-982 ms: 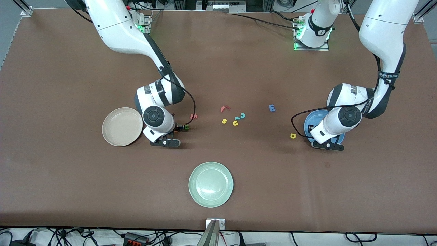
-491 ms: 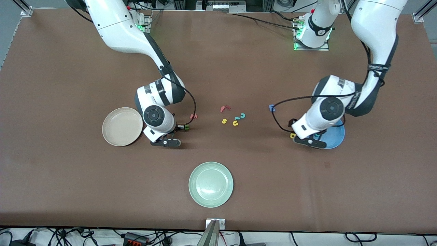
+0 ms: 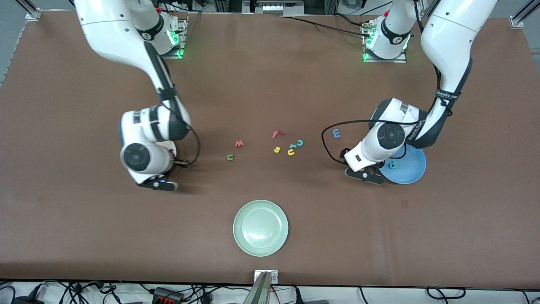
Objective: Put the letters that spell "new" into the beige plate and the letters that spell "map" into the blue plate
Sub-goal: 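Grasp the yellow a with the left gripper while the right gripper drops orange letter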
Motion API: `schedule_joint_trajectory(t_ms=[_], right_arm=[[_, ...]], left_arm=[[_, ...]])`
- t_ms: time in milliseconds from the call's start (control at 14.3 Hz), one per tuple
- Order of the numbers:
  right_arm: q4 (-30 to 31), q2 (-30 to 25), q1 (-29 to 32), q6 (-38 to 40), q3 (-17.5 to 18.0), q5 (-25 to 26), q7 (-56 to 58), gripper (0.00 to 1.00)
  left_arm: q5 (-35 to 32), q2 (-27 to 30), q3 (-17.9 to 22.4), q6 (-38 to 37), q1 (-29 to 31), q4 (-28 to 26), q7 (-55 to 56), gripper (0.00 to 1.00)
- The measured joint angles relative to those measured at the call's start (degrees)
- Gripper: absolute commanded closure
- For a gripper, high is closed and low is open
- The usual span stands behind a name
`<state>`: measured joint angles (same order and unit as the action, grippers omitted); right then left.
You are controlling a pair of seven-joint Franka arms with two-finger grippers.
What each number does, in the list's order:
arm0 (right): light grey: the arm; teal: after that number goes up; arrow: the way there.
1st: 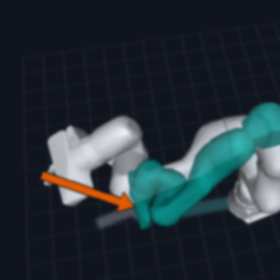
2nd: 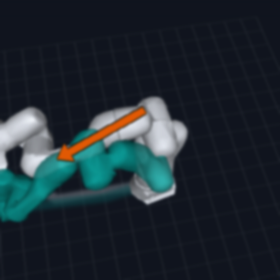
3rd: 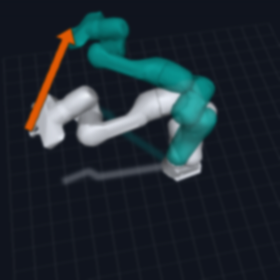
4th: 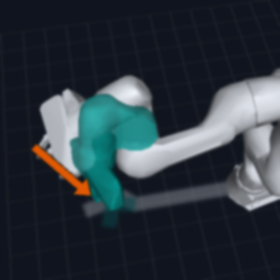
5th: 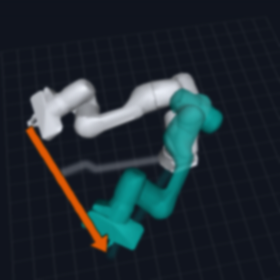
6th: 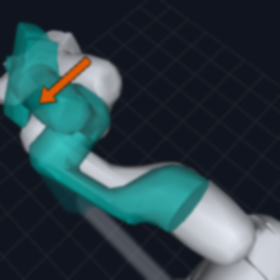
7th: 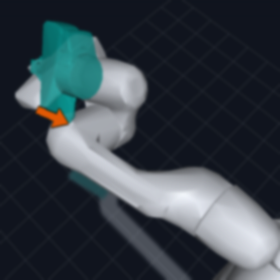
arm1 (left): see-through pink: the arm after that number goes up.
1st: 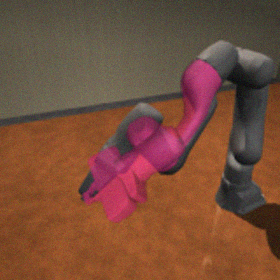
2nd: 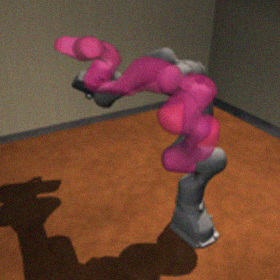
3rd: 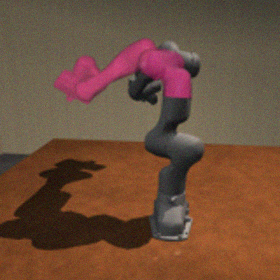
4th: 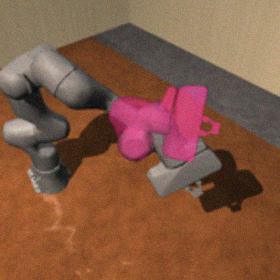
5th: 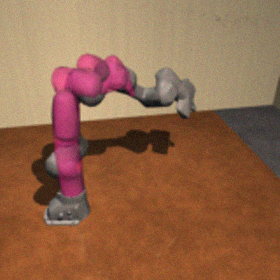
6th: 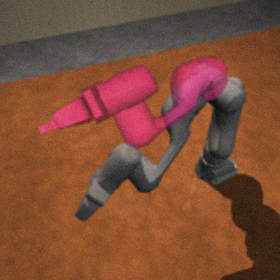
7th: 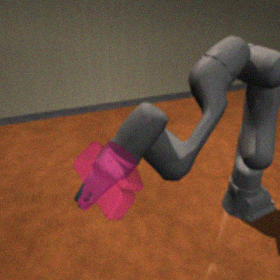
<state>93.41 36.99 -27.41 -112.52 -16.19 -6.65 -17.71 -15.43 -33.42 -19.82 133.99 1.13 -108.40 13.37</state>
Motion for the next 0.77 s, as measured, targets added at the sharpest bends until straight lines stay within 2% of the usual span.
schedule_joint_trajectory(t_ms=[140,280,421,491,561,771], right_arm=[[1.4,-0.7,0.7,1.4,-1.0,0.0,1.3,0.89],[3.3,-0.6,0.9,0.8,-1.1,0.0,1.3,0.89],[4.9,-0.5,1.2,-0.2,-1.1,0.0,1.9,0.82],[5.8,-0.5,1.5,-1.0,-1.1,0.0,2.6,0.63],[6.7,-0.4,2.0,-2.0,-1.1,0.0,3.2,0.01],[7.0,-0.6,2.8,-3.1,-1.1,0.0,4.4,0.00]], left_arm=[[-3.7,-0.6,0.1,0.7,0.5,0.0,0.1,0.22],[-7.1,-1.0,0.1,0.7,0.9,0.0,0.1,0.33],[-7.8,-1.6,0.1,1.2,1.2,0.0,0.1,0.41],[-7.9,-2.1,0.2,1.7,1.3,0.0,0.1,0.43],[-7.9,-2.7,0.2,2.3,1.4,0.0,0.1,0.50],[-8.0,-3.4,0.1,3.4,1.9,0.0,0.1,0.79]])
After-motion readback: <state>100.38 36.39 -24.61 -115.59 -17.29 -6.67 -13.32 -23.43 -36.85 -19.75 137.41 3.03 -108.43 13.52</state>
